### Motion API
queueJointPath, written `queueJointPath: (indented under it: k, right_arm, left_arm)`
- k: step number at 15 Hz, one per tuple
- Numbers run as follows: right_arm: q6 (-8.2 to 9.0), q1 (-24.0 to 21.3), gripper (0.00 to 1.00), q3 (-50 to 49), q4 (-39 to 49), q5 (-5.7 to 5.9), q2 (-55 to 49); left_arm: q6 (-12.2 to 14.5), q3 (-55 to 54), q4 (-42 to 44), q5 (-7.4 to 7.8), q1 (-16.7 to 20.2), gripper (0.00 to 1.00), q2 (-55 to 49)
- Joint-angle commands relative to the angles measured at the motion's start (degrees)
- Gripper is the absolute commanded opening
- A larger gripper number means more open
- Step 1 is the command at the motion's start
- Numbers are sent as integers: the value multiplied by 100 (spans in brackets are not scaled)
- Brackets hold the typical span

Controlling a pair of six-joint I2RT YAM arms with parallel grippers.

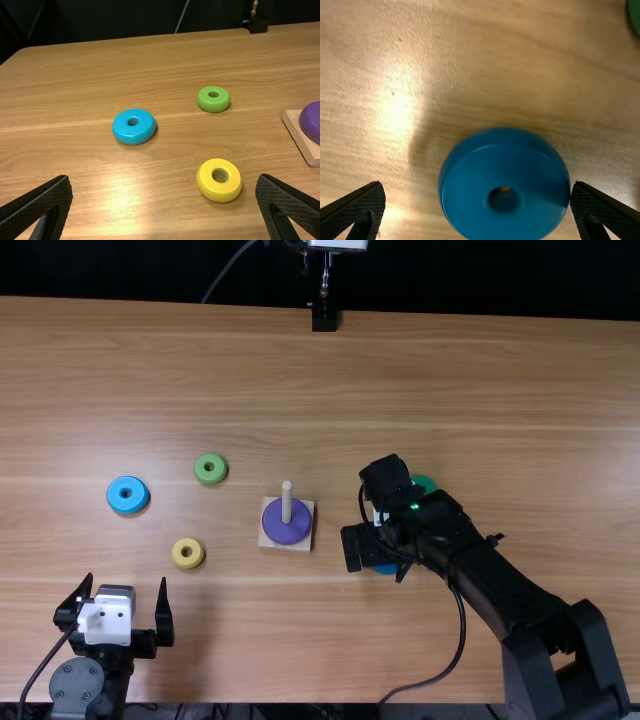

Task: Build the Hanoi tower: stack the rings onto the peg from bottom to top in this color order: purple, dark blue, light blue, dark green, light green, yellow, orange.

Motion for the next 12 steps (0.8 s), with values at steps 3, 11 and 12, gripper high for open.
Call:
queueJointPath:
  k: [3, 11, 12]
  right_arm:
    - [40, -47, 100, 156, 30, -15, 383]
    - [19, -47, 23, 148, -2, 470, 409]
    - [19, -38, 11, 130, -44, 523, 401]
  left_arm:
    - [15, -617, -444, -13, -5, 100, -67]
    - [15, -617, -444, -13, -5, 100, -67]
    - [15, -617, -444, -13, -5, 100, -67]
